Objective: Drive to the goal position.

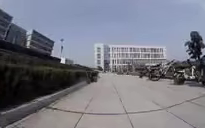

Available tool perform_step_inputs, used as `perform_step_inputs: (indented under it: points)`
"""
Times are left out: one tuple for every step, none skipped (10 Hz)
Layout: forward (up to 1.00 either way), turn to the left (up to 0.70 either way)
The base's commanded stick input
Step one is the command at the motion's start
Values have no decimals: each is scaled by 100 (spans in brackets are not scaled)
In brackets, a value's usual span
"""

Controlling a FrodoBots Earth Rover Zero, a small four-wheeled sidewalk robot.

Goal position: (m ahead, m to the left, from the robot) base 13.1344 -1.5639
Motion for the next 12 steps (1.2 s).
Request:
perform_step_inputs:
  points:
    - [70, 0]
    - [70, 0]
    - [70, 0]
    - [70, 0]
    - [70, 0]
    - [70, 0]
    - [70, 0]
    - [70, 0]
    - [70, 0]
    - [70, 0]
    - [70, 0]
    - [70, 0]
